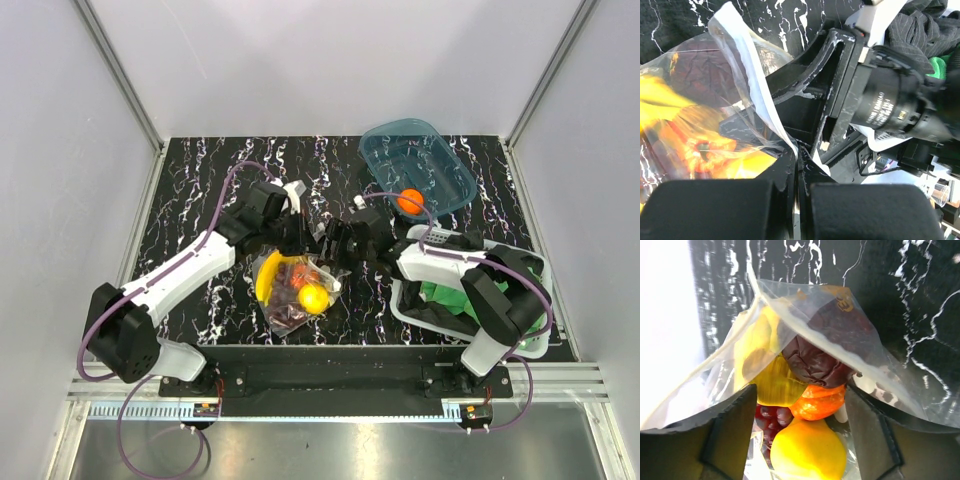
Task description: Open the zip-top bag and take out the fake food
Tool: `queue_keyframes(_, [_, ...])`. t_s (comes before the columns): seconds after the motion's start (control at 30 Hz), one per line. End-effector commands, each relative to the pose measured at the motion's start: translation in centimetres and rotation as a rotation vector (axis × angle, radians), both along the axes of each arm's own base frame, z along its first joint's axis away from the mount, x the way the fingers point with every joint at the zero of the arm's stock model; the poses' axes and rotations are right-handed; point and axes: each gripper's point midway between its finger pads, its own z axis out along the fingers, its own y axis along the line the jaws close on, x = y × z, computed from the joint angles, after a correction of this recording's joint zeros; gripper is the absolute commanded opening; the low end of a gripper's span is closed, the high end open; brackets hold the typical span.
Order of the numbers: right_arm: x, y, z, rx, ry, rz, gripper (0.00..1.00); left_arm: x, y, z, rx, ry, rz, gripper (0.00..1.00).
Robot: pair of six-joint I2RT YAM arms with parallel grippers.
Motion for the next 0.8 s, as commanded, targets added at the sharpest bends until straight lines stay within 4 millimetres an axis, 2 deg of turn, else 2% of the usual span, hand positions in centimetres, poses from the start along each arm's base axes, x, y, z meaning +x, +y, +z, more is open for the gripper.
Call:
queue_keyframes(0.0, [1.0, 1.2, 3.2, 0.226, -0.047, -0.06, 0.82, -1.8, -4.1, 6.6, -0.189, -0.079, -0.131, 0.0])
queue_keyframes(0.07, [1.1, 1.3, 2.9, 0.232, -0.016, -0.077, 0.84, -2.4, -4.3, 7.0, -0.189, -0.083, -0.146, 0.0])
queue_keyframes(0.2, [1.4, 1.1, 2.3, 0.251, 0.049, -0.133, 0.95, -3.2, -4.5, 8.1, -0.196, -0.103, -0.162, 0.0])
queue_keyframes(0.27, [1.8, 0.8, 1.5, 0.24, 0.11, -0.188, 0.97, -3.5, -4.5, 8.3, -0.196, -0.107, -0.162, 0.0])
queue_keyframes(0.3, [1.7, 0.4, 0.4, 0.219, 0.17, -0.225, 0.98, -3.5, -4.6, 8.3, -0.196, -0.109, -0.161, 0.0])
queue_keyframes(0.47, [2.6, -0.7, -1.6, 0.168, 0.278, -0.352, 0.99, -3.2, -5.0, 7.2, -0.182, -0.099, -0.165, 0.0])
queue_keyframes(0.5, [2.5, -1.1, -2.7, 0.136, 0.322, -0.382, 1.0, -3.0, -5.1, 6.9, -0.177, -0.098, -0.165, 0.0])
queue_keyframes(0.53, [3.0, -1.1, -2.7, 0.136, 0.33, -0.399, 1.0, -2.9, -5.2, 6.8, -0.175, -0.101, -0.166, 0.0])
queue_keyframes(0.6, [3.1, -1.6, -4.1, 0.108, 0.379, -0.452, 1.0, -2.7, -5.3, 6.5, -0.17, -0.103, -0.168, 0.0])
queue_keyframes(0.77, [4.0, -2.8, -6.1, 0.036, 0.425, -0.532, 0.98, -2.0, -5.3, 5.5, -0.13, -0.128, -0.178, 0.0])
